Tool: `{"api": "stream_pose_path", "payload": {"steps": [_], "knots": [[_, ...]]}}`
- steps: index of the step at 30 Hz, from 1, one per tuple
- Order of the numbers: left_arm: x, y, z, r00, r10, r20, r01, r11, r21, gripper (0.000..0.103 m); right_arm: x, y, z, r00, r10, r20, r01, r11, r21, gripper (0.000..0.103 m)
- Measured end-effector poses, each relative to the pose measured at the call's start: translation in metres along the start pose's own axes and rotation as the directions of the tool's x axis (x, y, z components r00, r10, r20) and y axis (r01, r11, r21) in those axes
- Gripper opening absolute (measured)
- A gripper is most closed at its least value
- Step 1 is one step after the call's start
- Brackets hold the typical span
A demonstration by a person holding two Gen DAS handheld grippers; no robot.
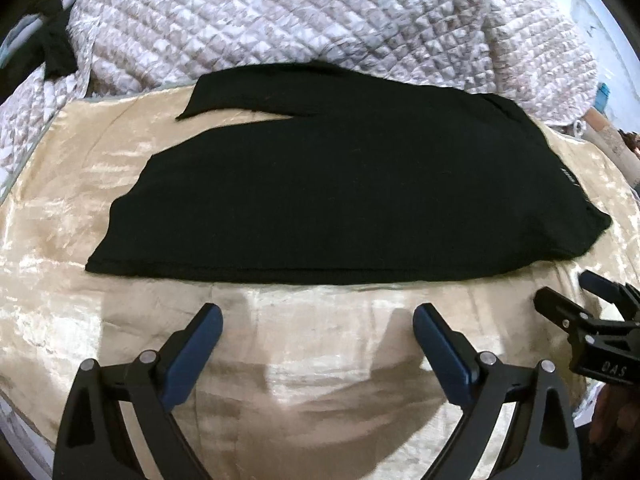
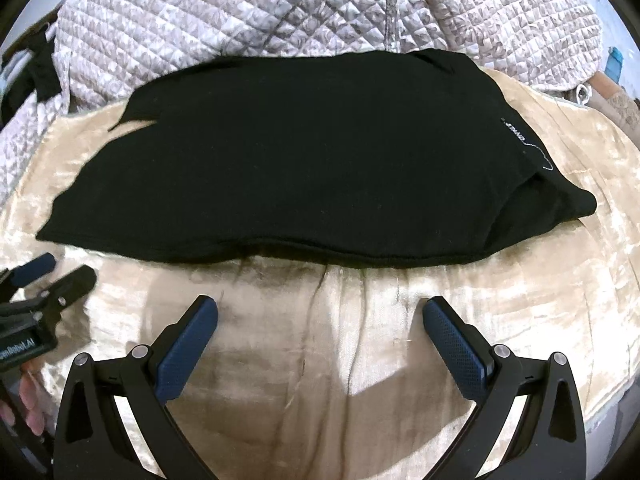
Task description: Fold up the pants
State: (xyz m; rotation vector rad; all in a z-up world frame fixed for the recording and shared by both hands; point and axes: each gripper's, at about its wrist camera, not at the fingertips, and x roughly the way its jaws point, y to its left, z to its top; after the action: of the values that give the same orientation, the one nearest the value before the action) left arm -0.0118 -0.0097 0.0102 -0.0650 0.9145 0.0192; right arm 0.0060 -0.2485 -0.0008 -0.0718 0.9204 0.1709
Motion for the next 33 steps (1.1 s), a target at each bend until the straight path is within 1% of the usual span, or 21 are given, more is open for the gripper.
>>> {"api": "stream_pose_path", "payload": {"steps": [3, 5, 13, 19, 33], "knots": [[-0.008, -0.006, 0.000, 1.000, -0.010, 0.020, 0.010, 1.000, 0.025, 0.098, -0.007, 0.004, 0.001, 0.999, -0.020, 0.042, 0.022, 0.999, -0.029, 0.103], [-0.011, -0.009, 0.001, 1.000, -0.012, 0.028, 0.010, 0.999, 0.042, 0.097, -0.010, 0.007, 0.002, 0.998, -0.021, 0.056, 0.024, 0.999, -0.044, 0.103], [-0.015, -0.014, 0.003, 0.999, -0.023, 0.026, 0.022, 0.998, 0.053, 0.096, -0.012, 0.012, 0.001, 0.997, -0.002, 0.072, 0.006, 0.998, -0.062, 0.103], [-0.017, -0.015, 0.003, 0.999, -0.020, 0.028, 0.019, 0.999, 0.050, 0.096, -0.017, 0.014, 0.002, 0.995, 0.007, 0.103, 0.000, 0.998, -0.066, 0.103], [-0.017, -0.013, 0.004, 1.000, -0.016, 0.027, 0.014, 0.999, 0.043, 0.096, -0.016, 0.017, 0.002, 0.994, 0.021, 0.103, -0.014, 0.997, -0.072, 0.103]]}}
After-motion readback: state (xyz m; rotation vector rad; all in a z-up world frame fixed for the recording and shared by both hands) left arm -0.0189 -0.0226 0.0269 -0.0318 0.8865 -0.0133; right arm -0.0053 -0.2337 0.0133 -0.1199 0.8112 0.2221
